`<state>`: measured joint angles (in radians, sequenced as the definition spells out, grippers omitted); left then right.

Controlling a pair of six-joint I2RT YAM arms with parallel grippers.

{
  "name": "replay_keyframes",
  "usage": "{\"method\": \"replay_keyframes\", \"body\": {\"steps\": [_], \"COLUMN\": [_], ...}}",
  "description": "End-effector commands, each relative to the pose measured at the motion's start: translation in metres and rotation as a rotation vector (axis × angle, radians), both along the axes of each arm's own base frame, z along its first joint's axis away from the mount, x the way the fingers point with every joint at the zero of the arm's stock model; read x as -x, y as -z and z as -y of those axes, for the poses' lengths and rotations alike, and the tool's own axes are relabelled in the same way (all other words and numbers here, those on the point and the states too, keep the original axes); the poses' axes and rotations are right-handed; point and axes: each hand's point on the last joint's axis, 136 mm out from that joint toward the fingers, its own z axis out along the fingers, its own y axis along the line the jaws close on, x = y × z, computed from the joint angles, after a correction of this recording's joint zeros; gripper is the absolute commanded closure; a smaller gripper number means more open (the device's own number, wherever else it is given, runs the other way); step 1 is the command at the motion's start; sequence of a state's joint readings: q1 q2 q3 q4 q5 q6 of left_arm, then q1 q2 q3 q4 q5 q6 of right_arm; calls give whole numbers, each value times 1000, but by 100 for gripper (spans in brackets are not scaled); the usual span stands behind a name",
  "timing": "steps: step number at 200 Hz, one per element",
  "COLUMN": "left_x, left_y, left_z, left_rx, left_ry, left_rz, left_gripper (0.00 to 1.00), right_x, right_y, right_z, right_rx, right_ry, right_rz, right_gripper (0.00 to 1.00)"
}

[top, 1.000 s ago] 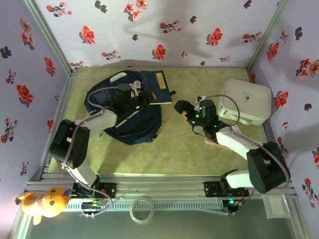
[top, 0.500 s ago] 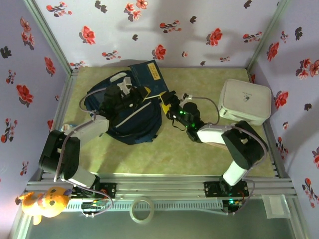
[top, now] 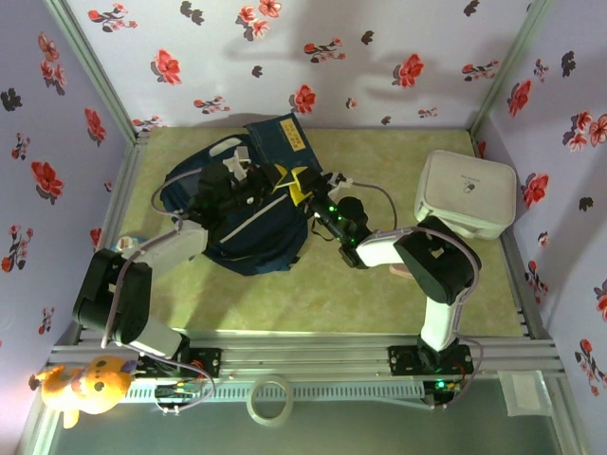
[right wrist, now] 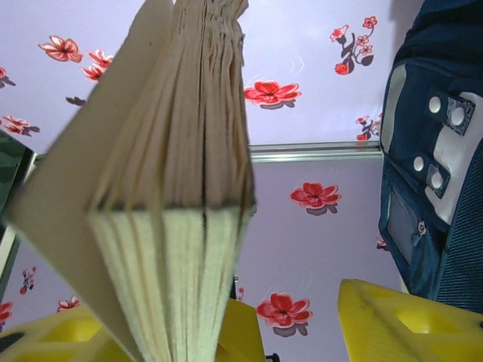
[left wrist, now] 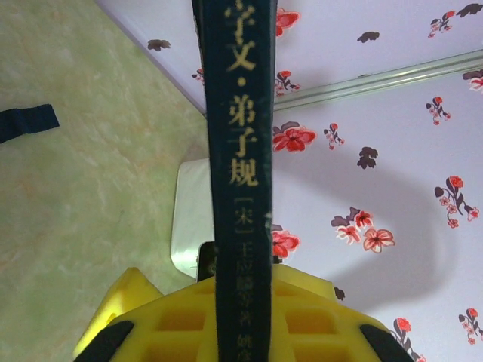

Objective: Pack the student bag

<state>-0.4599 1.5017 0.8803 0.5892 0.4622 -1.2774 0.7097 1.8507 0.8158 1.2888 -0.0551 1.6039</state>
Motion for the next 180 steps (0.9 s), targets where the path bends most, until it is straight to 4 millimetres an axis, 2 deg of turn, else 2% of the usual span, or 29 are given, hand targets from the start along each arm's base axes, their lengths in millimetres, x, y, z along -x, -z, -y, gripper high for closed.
{"method": "replay_keyframes", "body": {"steps": [1, 15, 42, 65, 84, 99, 116, 137, 157, 180], "left_x": [5, 6, 9, 13, 14, 14, 16, 22, 28, 33], "left_y": [-22, -19, -14, -9, 3, 15, 29, 41, 48, 53], "left_z": [-5, -6, -6, -3, -6, -13, -24, -39, -53, -78], "left_rx": [24, 18, 5, -19, -53, -113, -236, -424, -596, -842], "left_ry": [-28, -28, -26, -19, -31, -58, -79, -75, -60, -67], "left_rz": [64, 58, 36, 20, -10, -39, -57, -54, -25, 29], "left_gripper": [100, 100, 100, 98, 93, 80, 55, 32, 16, 8], "right_x": [-7, -7, -6, -5, -5, -5, -5, -2, 2, 7], "right_y": [-11, -12, -18, -19, -22, -21, -15, -15, -10, 2], "right_z": [2, 5, 4, 6, 11, 18, 31, 54, 74, 98], "right_rx": [-46, -44, -11, 24, 48, 74, 128, 207, 307, 444], "right_ry": [39, 45, 42, 49, 62, 81, 114, 170, 204, 251], "right_rz": [13, 14, 39, 50, 69, 78, 75, 101, 111, 99], "right_gripper": [45, 50, 68, 71, 80, 87, 92, 93, 93, 93]}}
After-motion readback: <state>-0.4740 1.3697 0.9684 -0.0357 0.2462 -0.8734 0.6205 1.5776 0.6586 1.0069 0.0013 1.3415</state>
